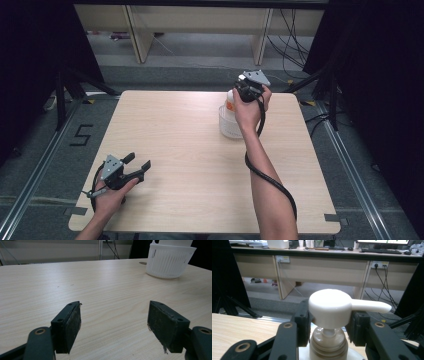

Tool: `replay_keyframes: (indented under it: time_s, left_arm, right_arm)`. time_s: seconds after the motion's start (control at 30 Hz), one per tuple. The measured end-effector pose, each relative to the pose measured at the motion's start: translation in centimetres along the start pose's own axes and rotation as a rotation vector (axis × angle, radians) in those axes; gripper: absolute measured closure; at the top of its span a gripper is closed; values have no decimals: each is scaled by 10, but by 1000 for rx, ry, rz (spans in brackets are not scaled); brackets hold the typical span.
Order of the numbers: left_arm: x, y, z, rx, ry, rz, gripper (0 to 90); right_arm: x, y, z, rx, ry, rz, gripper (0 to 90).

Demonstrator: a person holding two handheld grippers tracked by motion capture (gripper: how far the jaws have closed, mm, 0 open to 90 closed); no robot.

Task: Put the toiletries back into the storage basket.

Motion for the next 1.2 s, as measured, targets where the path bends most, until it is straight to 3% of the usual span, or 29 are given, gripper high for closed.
replay_keyframes:
  time_s: [0.53, 0.6, 0.67, 0.9, 0.97, 1.2]
  left_arm:
    - [0, 0, 0, -1, -4, 0, 262]
    - [1, 1, 0, -7, -7, 10, 263]
    - [1, 1, 0, -7, -7, 9, 262]
    - [0, 0, 0, 0, -3, 0, 262]
    - [0, 0, 0, 0, -4, 0, 262]
    - [1, 0, 0, -6, -5, 10, 262]
  right_arm:
    - [1, 2, -3, -5, 6, -8, 584]
    - [3, 4, -1, -5, -19, 5, 565]
    - [4, 4, -1, -9, 2, 5, 529]
    - [8, 6, 4, -9, -27, 8, 409]
    - [8, 6, 3, -14, -5, 0, 392]
    - [9, 17, 4, -4, 1, -9, 353]
Point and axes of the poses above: each handheld gripper's, and its own axes: y roughly backward along the jaws, x roughly out of its underside, z roughly to its left, the point moved 10 cm from there along -y, roughly forward along the jaws, and after that the axes turned 3 degrees about -z, right-handed, at the moved point
